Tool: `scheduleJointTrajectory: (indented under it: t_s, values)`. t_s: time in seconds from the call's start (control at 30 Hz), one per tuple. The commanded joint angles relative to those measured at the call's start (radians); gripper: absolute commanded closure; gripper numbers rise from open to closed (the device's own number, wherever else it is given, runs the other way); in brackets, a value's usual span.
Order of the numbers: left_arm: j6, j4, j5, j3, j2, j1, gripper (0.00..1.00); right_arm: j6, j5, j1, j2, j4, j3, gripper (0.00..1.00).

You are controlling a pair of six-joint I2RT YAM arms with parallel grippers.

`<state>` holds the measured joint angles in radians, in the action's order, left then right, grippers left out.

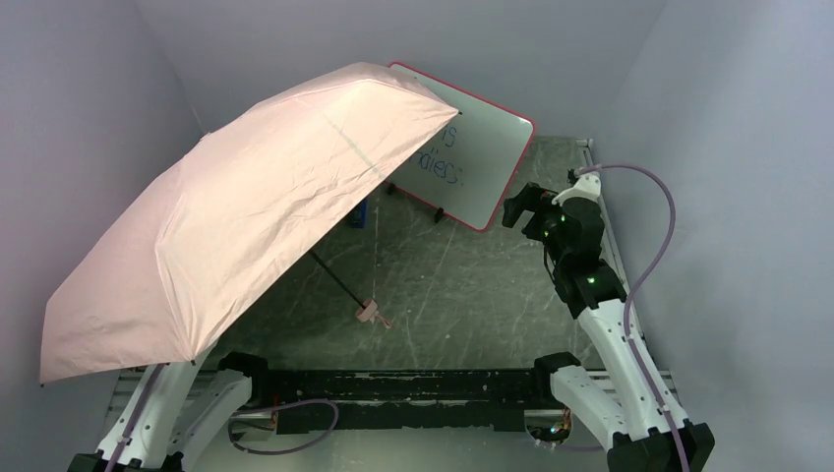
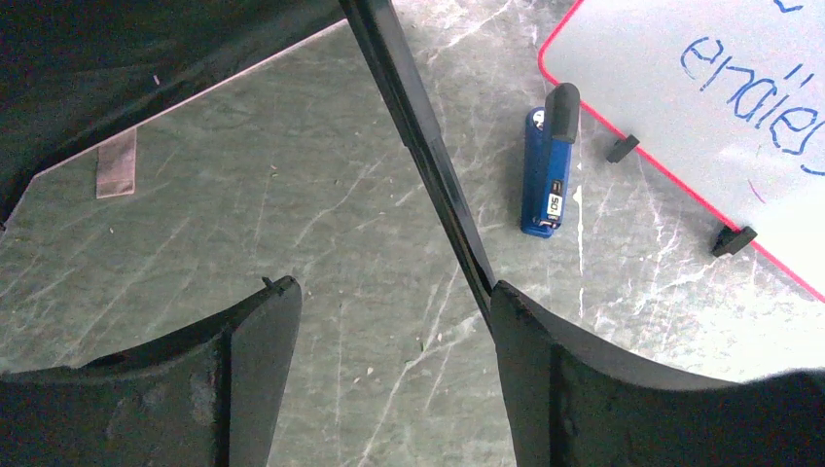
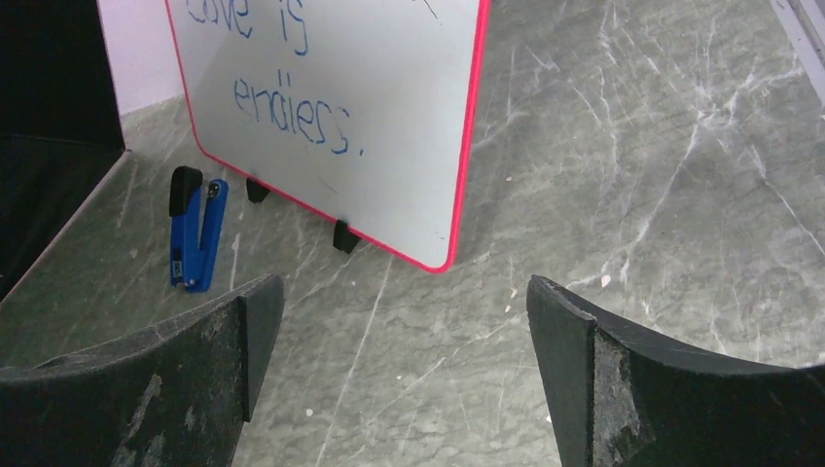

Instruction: Put away the umbrella

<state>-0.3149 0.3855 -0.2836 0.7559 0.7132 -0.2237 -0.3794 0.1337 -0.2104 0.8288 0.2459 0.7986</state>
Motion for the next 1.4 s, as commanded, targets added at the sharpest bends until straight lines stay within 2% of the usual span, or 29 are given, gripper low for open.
scheduleJointTrajectory:
  t_s: [0.0, 0.2, 0.5, 0.63, 0.8, 0.87, 1.07, 1.37]
  values:
    - [-0.017, -0.044, 0.022, -0.010, -0.019, 0.009, 0.25, 0.013, 0.005, 0.010, -0.020, -0.014, 0.019, 0.00]
    - [-0.021, -0.045, 0.008, -0.012, -0.023, 0.009, 0.23, 0.019, -0.026, 0.011, -0.024, -0.029, 0.030, 0.00]
    - [-0.021, -0.044, 0.021, -0.016, -0.033, 0.009, 0.21, 0.044, -0.208, 0.011, 0.015, -0.047, 0.045, 0.00]
    - [-0.020, -0.052, 0.027, -0.018, -0.028, 0.009, 0.20, 0.105, -0.370, 0.009, 0.069, -0.029, 0.088, 0.00]
    - [-0.022, -0.045, 0.035, -0.019, -0.031, 0.009, 0.21, 0.092, -0.555, -0.016, 0.161, -0.096, 0.091, 0.00]
    - [-0.021, -0.050, 0.041, -0.021, -0.034, 0.008, 0.21, 0.081, -0.557, -0.079, 0.197, -0.133, 0.089, 0.00]
    - [-0.021, -0.055, 0.045, -0.021, -0.036, 0.009, 0.21, 0.108, -0.359, -0.416, 0.337, -0.214, 0.124, 0.00]
    - [-0.024, -0.057, 0.055, -0.024, -0.046, 0.009, 0.22, 0.078, -0.278, -0.740, 0.633, -0.499, 0.169, 0.00]
